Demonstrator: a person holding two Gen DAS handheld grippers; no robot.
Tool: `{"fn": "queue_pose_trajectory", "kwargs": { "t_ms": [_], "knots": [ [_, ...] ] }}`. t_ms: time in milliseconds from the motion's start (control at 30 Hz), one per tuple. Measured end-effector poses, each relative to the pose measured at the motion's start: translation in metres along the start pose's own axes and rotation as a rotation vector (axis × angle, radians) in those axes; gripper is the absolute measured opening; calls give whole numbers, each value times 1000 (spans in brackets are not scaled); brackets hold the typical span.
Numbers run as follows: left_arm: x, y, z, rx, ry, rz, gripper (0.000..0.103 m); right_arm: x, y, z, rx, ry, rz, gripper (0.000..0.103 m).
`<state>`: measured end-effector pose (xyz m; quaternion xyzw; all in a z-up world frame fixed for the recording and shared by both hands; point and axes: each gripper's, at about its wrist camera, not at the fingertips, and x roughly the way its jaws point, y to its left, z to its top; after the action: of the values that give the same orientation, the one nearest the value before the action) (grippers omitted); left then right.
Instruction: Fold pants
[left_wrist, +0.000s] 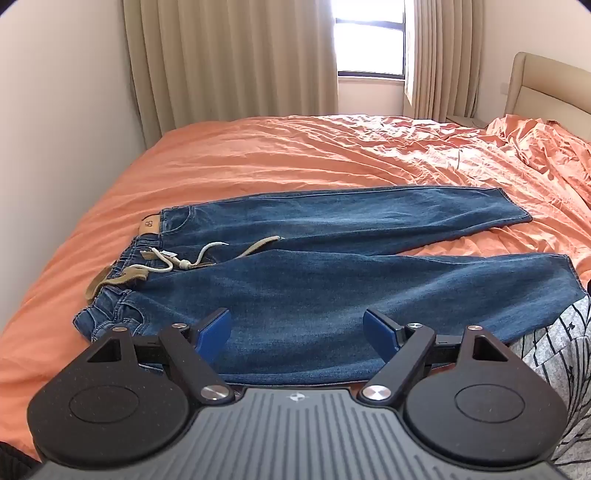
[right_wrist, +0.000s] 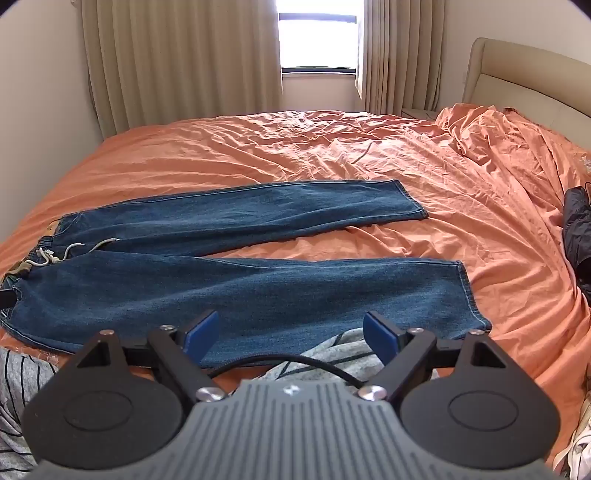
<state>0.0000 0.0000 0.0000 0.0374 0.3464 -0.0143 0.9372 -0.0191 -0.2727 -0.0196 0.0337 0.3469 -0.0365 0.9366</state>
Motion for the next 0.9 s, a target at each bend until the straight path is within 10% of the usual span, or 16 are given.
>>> {"fn": "queue_pose_trajectory", "kwargs": {
  "t_ms": [900],
  "knots": [
    [3,-2,-1,-1,9,4,95,-1,3,6,-10,22,-16,82]
  ]
}}
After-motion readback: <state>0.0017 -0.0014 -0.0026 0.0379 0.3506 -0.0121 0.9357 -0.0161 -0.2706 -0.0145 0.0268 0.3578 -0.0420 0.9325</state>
